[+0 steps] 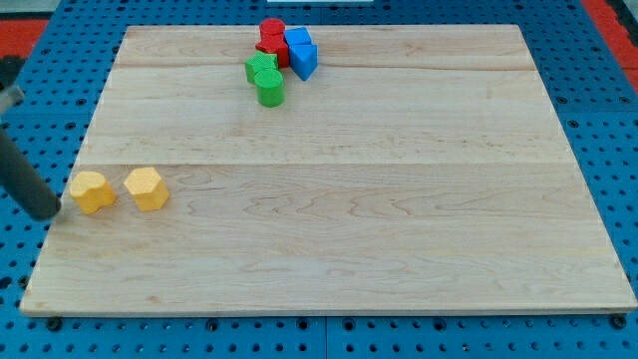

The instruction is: Slide the yellow hexagon closer to the green star

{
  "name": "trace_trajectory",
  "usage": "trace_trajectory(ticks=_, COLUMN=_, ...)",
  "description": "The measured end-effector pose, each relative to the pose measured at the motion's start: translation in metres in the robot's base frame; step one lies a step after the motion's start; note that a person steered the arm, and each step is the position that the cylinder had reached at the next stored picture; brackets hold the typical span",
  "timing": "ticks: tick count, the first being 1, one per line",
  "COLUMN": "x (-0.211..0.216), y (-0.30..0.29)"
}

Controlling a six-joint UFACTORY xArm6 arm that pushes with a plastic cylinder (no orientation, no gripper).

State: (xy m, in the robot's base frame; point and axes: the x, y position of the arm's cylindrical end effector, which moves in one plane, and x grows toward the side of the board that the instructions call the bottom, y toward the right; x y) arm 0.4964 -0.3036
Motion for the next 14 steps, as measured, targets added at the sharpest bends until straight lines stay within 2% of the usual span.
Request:
trace_trajectory(ticks=1, x=-0.005, y=0.035)
trace_trajectory(ticks=2, x=0.001, y=0.117)
trace_trajectory(ticks=4, x=0.014, y=0.175)
trace_trajectory(ticks=5, x=-0.006, y=0.228)
trace_trajectory(ticks=6, x=-0.054, y=0.268)
trace_trajectory(ticks=7, x=-0.084, y=0.270)
trace_trajectory(ticks=8, x=-0.007, y=0.309)
trace_trajectory(ticks=9, x=-0.005, y=0.242)
trace_trajectory(ticks=10, x=-0.035, y=0.202)
trace_trajectory(ticks=11, x=-0.063, y=0.178)
trace_trajectory(ticks=12, x=-0.117, y=0.191)
trace_trajectory(ticks=13, x=-0.091, y=0.198)
trace_trajectory(ticks=14, x=-0.091, y=0.159)
